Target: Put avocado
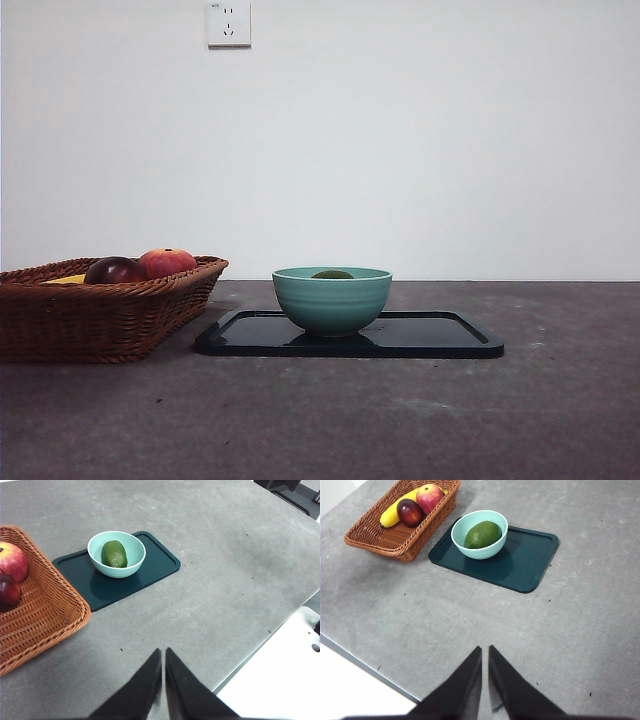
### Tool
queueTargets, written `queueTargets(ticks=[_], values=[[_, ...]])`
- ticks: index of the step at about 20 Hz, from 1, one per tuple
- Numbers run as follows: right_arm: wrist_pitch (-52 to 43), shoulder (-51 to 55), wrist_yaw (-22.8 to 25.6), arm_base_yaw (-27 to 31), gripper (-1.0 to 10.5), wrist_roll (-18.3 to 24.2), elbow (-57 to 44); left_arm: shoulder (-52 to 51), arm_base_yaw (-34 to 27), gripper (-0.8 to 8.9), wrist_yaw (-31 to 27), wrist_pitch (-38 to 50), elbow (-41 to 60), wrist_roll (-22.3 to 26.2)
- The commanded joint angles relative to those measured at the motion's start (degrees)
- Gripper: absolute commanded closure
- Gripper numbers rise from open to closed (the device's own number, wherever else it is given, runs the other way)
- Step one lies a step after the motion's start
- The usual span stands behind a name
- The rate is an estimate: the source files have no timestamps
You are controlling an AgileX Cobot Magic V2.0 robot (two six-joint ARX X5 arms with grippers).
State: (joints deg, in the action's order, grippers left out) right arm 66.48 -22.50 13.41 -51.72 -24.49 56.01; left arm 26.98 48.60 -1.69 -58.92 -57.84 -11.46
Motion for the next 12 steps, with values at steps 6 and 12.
queueTargets(ticks=[6,12], values=[[-0.68,-0.17,0.17,-0.61,9.3,-0.57,0.59,0.2,0.24,8.04,-0.28,0.42,-0.59,0.24],[-0.68,-0.17,0.17,-0.61,9.3,-0.57,0.59,0.94,-24.37,8.04,3.26,1.22,1.09,0.26]])
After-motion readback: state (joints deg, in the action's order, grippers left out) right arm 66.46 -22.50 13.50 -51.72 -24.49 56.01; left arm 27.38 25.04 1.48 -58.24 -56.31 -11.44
